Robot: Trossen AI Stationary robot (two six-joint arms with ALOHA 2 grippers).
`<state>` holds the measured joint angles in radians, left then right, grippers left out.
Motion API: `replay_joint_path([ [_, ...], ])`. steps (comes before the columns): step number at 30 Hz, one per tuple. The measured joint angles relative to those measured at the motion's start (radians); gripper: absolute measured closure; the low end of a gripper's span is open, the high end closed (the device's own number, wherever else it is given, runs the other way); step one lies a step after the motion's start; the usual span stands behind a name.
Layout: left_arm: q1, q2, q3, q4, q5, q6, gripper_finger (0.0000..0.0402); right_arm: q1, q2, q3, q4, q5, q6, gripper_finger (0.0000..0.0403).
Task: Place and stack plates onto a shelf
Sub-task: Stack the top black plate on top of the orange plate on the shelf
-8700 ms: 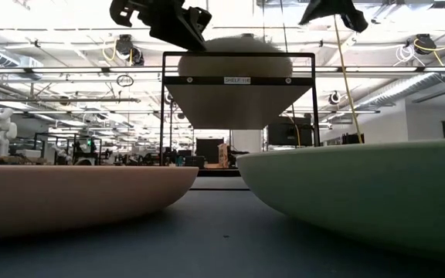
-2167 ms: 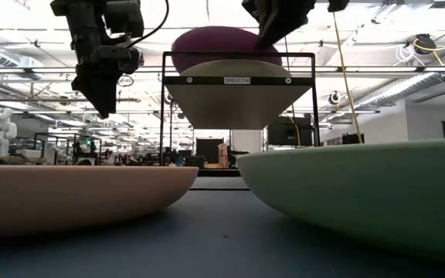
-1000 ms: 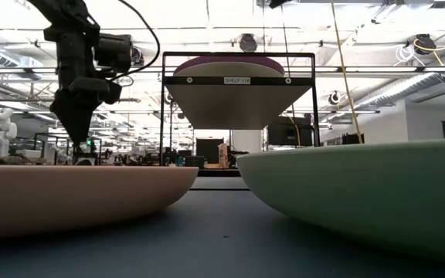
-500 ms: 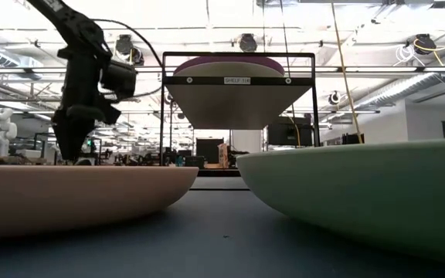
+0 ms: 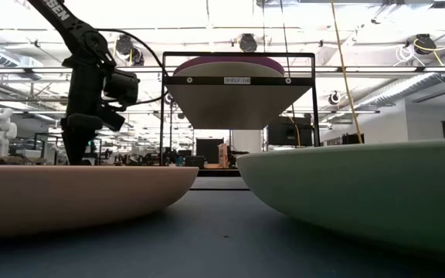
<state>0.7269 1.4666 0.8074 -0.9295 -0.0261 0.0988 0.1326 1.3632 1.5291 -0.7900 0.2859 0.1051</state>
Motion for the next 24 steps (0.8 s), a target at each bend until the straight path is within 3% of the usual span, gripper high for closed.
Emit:
replay_joint_path([
  [10,0.1,0.0,0.0,-0.001,0.064,0.149,0.019,0.0,0.0,0.0,0.001,0.0,0.0,0.0314],
  [17,0.113,0.0,0.0,-0.004,0.096,0.201,0.0191,0.0,0.0,0.0,0.001,0.0,0.0,0.0314],
  [24,0.122,0.0,0.0,0.001,0.077,0.214,0.0226,0.0,0.0,0.0,0.001,0.0,-0.001,0.0314],
])
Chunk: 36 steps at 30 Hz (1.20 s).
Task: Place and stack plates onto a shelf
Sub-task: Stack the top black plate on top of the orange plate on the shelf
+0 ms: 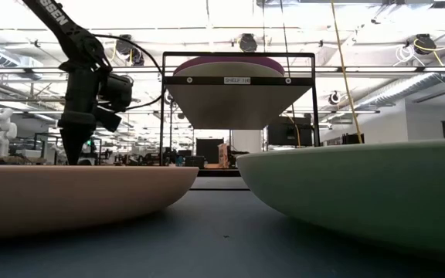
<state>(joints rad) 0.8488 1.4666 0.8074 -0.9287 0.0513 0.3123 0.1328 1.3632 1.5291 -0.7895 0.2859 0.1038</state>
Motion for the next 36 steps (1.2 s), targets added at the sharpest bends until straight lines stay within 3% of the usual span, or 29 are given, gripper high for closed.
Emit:
replay_joint_path([
  [11,0.001,0.127,0.0,-0.008,-0.034,0.019,0.0248,0.0,0.0,0.0,0.004,0.0,-0.011,0.0314],
  [20,-0.007,0.109,0.005,-0.027,-0.033,0.018,0.0383,0.0,0.0,0.0,0.008,0.0,0.004,0.0314],
  [27,-0.008,0.033,0.034,-0.07,-0.036,0.01,0.0392,0.0,0.0,0.0,0.007,0.0,0.008,0.0314],
  [36,-0.006,-0.028,0.2,-0.2,-0.066,-0.01,0.0392,0.0,-0.009,0.0,-0.005,0.001,0.071,0.0314],
])
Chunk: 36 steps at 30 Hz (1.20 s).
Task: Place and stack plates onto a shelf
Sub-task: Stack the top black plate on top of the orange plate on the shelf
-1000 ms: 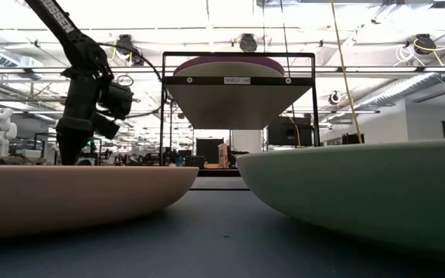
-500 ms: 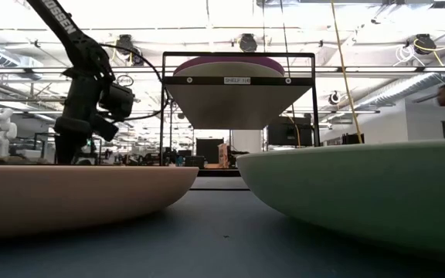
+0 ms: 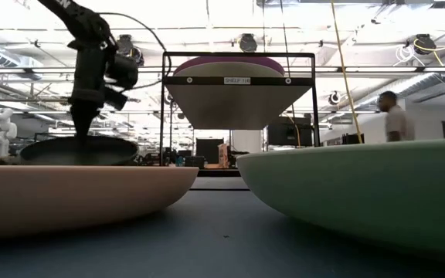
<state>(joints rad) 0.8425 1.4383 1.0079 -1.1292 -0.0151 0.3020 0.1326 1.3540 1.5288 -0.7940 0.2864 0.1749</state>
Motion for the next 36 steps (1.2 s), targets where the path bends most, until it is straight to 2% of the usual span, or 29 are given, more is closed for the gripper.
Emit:
replay_joint_path([
  [7,0.002,0.0,0.137,-0.074,0.006,-0.023,0.0392,0.0,-0.038,0.0,-0.022,0.0,0.046,0.0314],
  [14,0.003,-0.001,0.287,-0.264,0.003,-0.031,0.0392,0.0,-0.092,0.0,-0.071,-0.002,0.085,0.0314],
  [21,0.003,-0.001,0.432,-0.375,0.003,-0.1,0.0392,0.0,-0.131,0.0,-0.103,-0.008,0.116,0.0314],
  [28,0.008,-0.001,0.55,-0.447,-0.008,-0.187,0.0392,0.0,-0.16,0.0,-0.143,-0.111,0.165,0.0314],
  [36,0.023,-0.001,0.654,-0.443,-0.011,-0.287,0.0392,0.0,-0.182,0.0,-0.226,-0.194,0.262,0.0314],
])
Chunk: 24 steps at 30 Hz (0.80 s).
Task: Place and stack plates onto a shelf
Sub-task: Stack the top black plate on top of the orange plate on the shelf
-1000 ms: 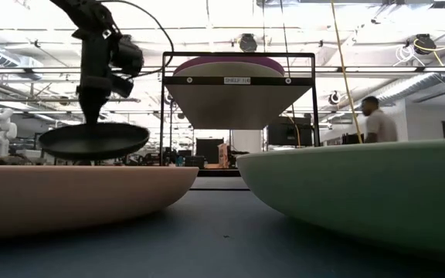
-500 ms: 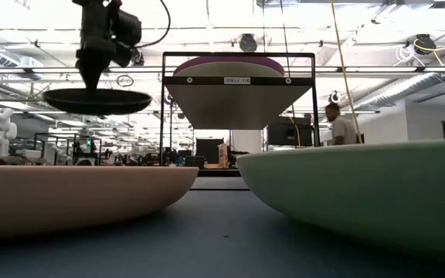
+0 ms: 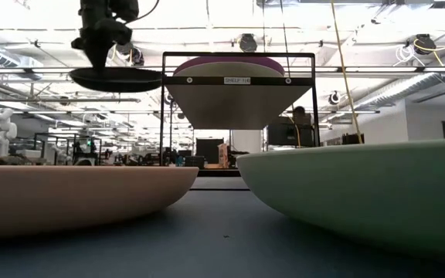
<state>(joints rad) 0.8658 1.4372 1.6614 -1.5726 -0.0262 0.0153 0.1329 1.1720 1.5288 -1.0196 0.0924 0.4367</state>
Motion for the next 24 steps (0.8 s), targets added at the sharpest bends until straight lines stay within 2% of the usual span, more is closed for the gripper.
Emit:
replay_joint_path([
  [8,0.02,0.0,0.122,0.001,0.002,-0.124,0.0392,0.023,-0.007,0.0,-0.03,-0.018,0.022,0.0314],
  [14,0.065,-0.001,0.204,0.02,0.05,-0.243,0.0392,0.074,-0.008,0.0,-0.032,-0.011,0.023,0.0314],
  [20,0.056,0.0,0.212,0.159,0.132,-0.387,0.0392,0.123,-0.007,0.0,-0.032,0.046,0.049,0.0314],
  [24,0.016,0.005,0.212,0.317,0.143,-0.478,0.0392,0.144,-0.007,0.0,-0.032,0.077,0.049,0.0314],
])
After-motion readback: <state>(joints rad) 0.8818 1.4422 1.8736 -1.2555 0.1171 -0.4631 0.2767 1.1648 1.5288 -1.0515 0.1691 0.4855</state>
